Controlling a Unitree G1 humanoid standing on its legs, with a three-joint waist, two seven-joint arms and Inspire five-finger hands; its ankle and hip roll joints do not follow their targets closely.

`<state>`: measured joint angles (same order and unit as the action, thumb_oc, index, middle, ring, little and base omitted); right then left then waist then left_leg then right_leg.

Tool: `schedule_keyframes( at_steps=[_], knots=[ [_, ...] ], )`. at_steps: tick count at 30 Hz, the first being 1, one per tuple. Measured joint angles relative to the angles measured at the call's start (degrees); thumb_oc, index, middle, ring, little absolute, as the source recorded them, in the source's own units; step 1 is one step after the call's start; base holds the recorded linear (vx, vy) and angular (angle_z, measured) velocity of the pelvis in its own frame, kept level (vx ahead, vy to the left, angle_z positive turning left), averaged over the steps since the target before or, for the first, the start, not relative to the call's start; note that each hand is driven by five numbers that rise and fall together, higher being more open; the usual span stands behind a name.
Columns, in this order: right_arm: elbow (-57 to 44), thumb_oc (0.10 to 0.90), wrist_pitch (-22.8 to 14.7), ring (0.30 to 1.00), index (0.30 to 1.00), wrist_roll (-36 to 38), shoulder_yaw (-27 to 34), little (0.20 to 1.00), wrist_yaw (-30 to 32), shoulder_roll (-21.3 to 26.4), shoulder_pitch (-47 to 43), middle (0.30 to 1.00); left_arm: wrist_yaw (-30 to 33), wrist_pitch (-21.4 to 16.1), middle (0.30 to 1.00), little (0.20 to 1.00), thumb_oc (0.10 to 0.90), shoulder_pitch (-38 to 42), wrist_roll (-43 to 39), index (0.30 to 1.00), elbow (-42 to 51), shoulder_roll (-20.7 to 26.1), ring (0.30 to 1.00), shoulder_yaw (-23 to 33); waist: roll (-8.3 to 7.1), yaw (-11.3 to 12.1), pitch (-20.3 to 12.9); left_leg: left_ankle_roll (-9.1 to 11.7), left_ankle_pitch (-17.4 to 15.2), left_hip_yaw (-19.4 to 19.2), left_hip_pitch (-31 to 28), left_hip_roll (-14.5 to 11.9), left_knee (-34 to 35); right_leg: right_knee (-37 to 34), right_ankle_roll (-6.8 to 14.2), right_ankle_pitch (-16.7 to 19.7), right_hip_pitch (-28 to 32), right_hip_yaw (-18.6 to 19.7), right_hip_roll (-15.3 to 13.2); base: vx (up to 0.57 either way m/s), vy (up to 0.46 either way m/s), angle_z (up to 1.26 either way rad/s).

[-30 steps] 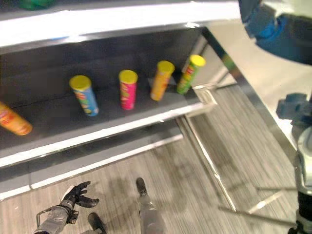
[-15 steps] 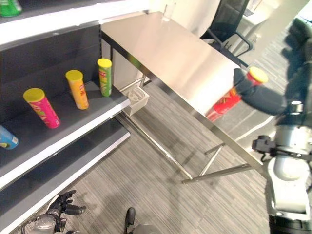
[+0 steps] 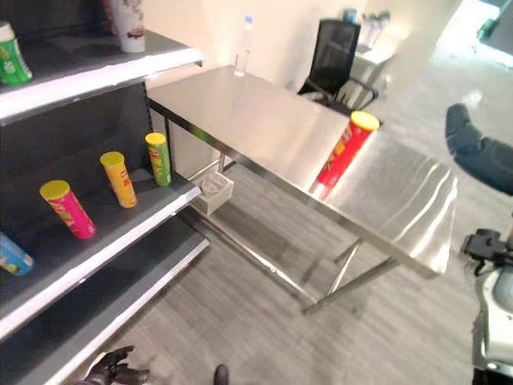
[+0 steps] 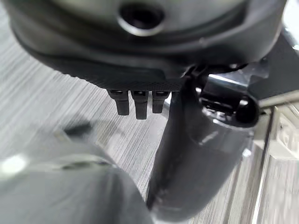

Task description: Put the goods on the table back onto the shelves and tidy them up.

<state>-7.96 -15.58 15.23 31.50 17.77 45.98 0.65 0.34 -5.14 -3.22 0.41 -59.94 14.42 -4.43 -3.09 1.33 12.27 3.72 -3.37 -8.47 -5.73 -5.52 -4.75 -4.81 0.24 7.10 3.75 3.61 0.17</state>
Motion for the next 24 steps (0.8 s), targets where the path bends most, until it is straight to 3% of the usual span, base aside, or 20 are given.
schedule_keyframes(
  at_steps=[2, 3, 5, 6, 7, 12, 18, 22, 24],
  knots=[
    [1.0, 0.800, 0.9, 0.900, 0.900, -0.9, -2.4, 0.900, -0.1, -0.8, 0.3, 0.900, 0.0, 0.3, 0.900, 0.900, 0.800, -0.5, -0.1, 0.900, -0.3, 0.0, 0.900, 0.1, 0.58, -0.5, -0.1, -0.9, 0.3, -0.3, -2.6, 1.9, 3.3, 0.7, 1.7, -0.2, -0.3, 1.7, -0.9, 0.07, 0.108, -0.60],
    [1.0, 0.800, 1.4, 0.900, 0.900, -0.9, -2.7, 0.900, -0.1, -1.2, 1.7, 0.900, 0.0, 0.2, 0.900, 0.900, 0.800, -0.7, -0.1, 0.900, 0.0, 0.7, 0.900, 0.2, 0.55, -1.6, 0.0, -1.4, 0.7, -2.3, -3.1, 2.3, 3.8, 0.7, 3.4, -0.9, -0.6, 1.5, -2.0, 0.04, 0.128, -0.35],
    [0.8, 0.800, 1.5, 0.900, 0.900, -0.5, -3.1, 0.900, -0.3, -4.0, 0.1, 0.900, 0.0, 0.4, 0.900, 0.900, 0.800, -1.2, 0.1, 0.900, -0.6, 2.0, 0.900, 0.1, 0.68, -2.0, -0.3, -2.0, 2.0, -6.7, -4.3, 2.0, 6.2, 1.4, 4.6, -1.5, -1.5, 1.8, -2.2, 0.06, 0.129, -0.72],
    [0.8, 0.800, 1.7, 0.900, 0.900, -0.1, -3.1, 0.900, -0.1, -4.5, 0.1, 0.900, 0.0, 0.5, 0.900, 0.900, 0.800, -1.3, 0.2, 0.900, -0.5, 3.0, 0.900, 0.0, -0.34, -2.5, 0.0, -2.2, 2.0, -8.1, -5.0, 1.7, 7.5, 5.1, 6.0, -2.6, -3.3, 1.3, -2.1, 0.07, 0.163, -0.85],
    [0.9, 0.800, 1.8, 0.900, 0.900, -0.1, -3.4, 0.900, -0.1, -4.6, -0.2, 0.900, 0.0, 0.5, 0.900, 0.900, 0.800, -1.3, 0.2, 0.900, -0.4, 4.1, 0.900, 0.0, -2.05, -3.4, 0.3, -2.4, 2.7, -9.0, -6.3, 2.3, 7.8, 5.0, 5.5, -0.9, -3.8, 1.6, -2.2, 0.02, 0.152, -0.66],
    [1.0, 0.800, 2.9, 0.900, 0.900, -0.9, -5.2, 0.900, -0.2, -5.7, 1.4, 0.900, -1.1, 0.3, 0.900, 0.900, 0.800, 0.0, 0.2, 0.900, 1.1, 3.5, 0.900, -1.5, -3.51, -4.2, -0.2, -1.2, 3.5, -11.7, -7.9, 1.4, 9.5, 4.5, 5.3, 0.1, -3.8, 3.0, -0.3, 0.02, 0.111, -0.30],
    [5.9, 0.800, 4.2, 0.900, 0.900, -0.9, -6.1, 0.900, 0.1, -8.3, 1.4, 0.900, -1.0, 0.4, 0.900, 0.900, 0.800, 0.3, 0.2, 0.900, 1.5, 3.3, 0.900, -1.8, -3.63, -3.6, -0.3, -1.0, 3.4, -13.1, -8.1, 1.3, 9.9, 3.0, 5.0, 1.0, -3.5, 3.6, 0.0, 0.02, 0.095, -0.11],
    [11.5, 0.800, 5.7, 0.900, 0.900, -0.2, -8.0, 0.900, 0.1, -9.1, 1.5, 0.900, -1.0, 0.5, 0.900, 0.900, 0.800, -0.3, 0.9, 0.900, 0.8, 3.8, 0.900, -1.8, -3.65, -3.3, -0.2, -1.2, 3.1, -13.4, -8.4, 0.8, 9.9, 5.9, 5.8, 0.7, -4.7, 3.2, 0.5, -0.01, 0.014, -0.02],
    [12.5, 0.800, 6.2, 0.900, 0.900, 0.5, -8.3, 0.900, 0.1, -9.1, 1.6, 0.900, -1.0, 0.5, 0.900, 0.900, 0.800, -0.5, 1.7, 0.900, 0.9, 4.6, 0.900, -1.8, -3.89, -2.9, 0.0, -1.2, 3.1, -13.5, -7.9, 0.7, 9.8, 5.6, 7.5, -0.3, -4.7, 3.1, 0.0, -0.05, -0.016, -0.01]
  ],
)
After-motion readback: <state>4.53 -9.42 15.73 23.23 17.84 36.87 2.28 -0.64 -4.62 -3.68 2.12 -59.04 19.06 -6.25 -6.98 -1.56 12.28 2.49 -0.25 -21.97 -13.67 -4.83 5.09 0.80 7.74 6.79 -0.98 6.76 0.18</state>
